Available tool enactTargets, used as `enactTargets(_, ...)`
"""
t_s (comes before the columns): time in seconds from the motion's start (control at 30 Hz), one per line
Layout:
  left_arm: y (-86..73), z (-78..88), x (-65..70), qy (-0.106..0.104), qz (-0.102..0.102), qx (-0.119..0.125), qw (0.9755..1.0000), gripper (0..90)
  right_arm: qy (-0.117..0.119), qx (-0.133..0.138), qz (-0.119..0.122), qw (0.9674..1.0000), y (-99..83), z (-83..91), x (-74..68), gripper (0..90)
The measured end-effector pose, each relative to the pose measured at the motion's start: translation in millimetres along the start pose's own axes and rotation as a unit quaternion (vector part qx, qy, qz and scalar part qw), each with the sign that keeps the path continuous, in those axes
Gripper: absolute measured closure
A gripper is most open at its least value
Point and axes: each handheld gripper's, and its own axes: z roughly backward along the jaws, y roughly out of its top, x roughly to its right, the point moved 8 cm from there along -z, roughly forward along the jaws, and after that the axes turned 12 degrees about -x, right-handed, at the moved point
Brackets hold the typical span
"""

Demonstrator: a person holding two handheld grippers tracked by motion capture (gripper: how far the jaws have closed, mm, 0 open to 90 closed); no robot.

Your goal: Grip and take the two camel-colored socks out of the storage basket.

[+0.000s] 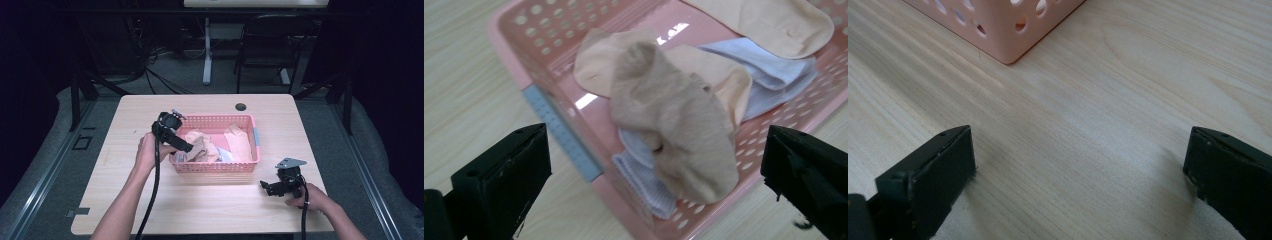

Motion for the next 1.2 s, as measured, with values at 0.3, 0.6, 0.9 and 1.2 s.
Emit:
enactTargets(0.3, 11.4, -30.1, 18.9, -0.006, -0.016, -0.044, 0.9989, 0.0, 0.0, 0.001, 0.001, 1.0, 0.1, -0.1, 0.1, 0.0)
enactTargets(0.6, 10.9, -43.3, 18.2, -0.016, -0.013, -0.078, 0.9967, 21.3, 0.0, 0.001, 0.001, 1.0, 0.1, -0.1, 0.1, 0.0)
enactTargets(0.9, 6.0, -53.7, 10.4, -0.028, 0.01, -0.101, 0.9944, 35.9, 0.001, 0.003, -0.001, 1.0, 0.4, -0.4, -0.2, 0.0)
enactTargets(1.2, 3.7, -51.1, 3.8, -0.006, 0.003, -0.105, 0.9944, 72.7, 0.001, 0.002, -0.001, 1.0, 0.3, -0.3, -0.3, 0.0)
